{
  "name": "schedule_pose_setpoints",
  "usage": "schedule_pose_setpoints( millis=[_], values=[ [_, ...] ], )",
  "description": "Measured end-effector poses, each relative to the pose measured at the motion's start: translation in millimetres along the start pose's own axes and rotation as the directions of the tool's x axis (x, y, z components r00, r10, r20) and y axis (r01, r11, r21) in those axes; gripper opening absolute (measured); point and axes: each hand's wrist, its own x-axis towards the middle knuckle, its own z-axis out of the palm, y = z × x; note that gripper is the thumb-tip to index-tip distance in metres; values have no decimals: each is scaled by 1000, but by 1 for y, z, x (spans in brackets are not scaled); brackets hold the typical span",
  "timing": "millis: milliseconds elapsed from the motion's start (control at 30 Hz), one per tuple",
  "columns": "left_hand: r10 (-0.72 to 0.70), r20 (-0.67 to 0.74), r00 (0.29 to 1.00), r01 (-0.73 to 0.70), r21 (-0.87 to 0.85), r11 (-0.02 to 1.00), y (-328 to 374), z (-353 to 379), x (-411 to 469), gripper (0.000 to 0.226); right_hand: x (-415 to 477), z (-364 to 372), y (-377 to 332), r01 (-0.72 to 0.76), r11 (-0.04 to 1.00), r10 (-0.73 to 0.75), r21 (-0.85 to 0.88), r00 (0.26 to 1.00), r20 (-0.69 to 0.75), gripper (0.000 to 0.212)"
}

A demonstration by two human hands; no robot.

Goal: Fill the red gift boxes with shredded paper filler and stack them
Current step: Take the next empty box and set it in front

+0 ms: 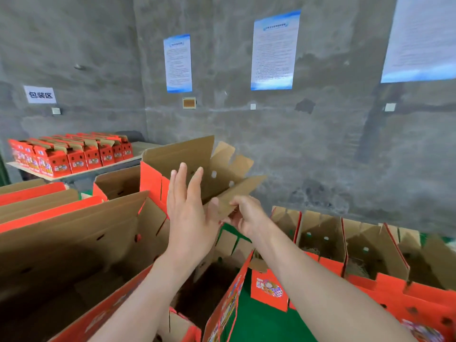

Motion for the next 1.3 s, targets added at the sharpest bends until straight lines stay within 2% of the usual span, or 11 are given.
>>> schedule_pose_setpoints(
  millis=[200,333,400,467,567,667,767,867,1000,1133,1300],
  values=[
    [187,-35,982,-189,-59,980,48,-14,9,45,-49,-45,-52,196,980,-196,-14,980,33,34],
    [269,-76,960,-274,-60,960,73,-25,3,40,-96,-100,-86,311,945,-315,-99,948,-32,42],
    [297,-61,953,-300,-58,952,81,-30,-4,38,-123,-133,-104,366,896,-402,-250,909,-111,35],
    [332,-40,942,-334,-55,941,87,-31,-14,41,-152,-167,-121,336,778,-500,-531,843,-199,28],
    [413,66,909,-410,-52,911,99,-25,-31,43,-192,-210,-133,240,570,-564,-786,810,-161,29],
    [534,280,797,-548,-36,836,113,-10,-55,41,-226,-238,-127,144,446,-438,-884,896,-75,28],
    [607,508,611,-670,-76,738,124,3,-86,37,-256,-263,-111,34,376,-264,-926,962,-72,25],
    [592,654,472,-675,-164,719,129,17,-122,45,-280,-286,-89,-56,279,-69,-959,995,-79,26],
    [567,746,348,-657,-238,715,138,38,-172,57,-303,-307,-60,-89,184,173,-979,983,-57,26],
    [523,806,278,-569,-301,765,144,54,-224,59,-311,-321,-16,-5,-6,233,-1000,973,-6,26],
    [317,944,88,-569,-214,794,138,78,-282,72,-320,-344,53,15,-200,263,-980,964,-39,30]
  ],
)
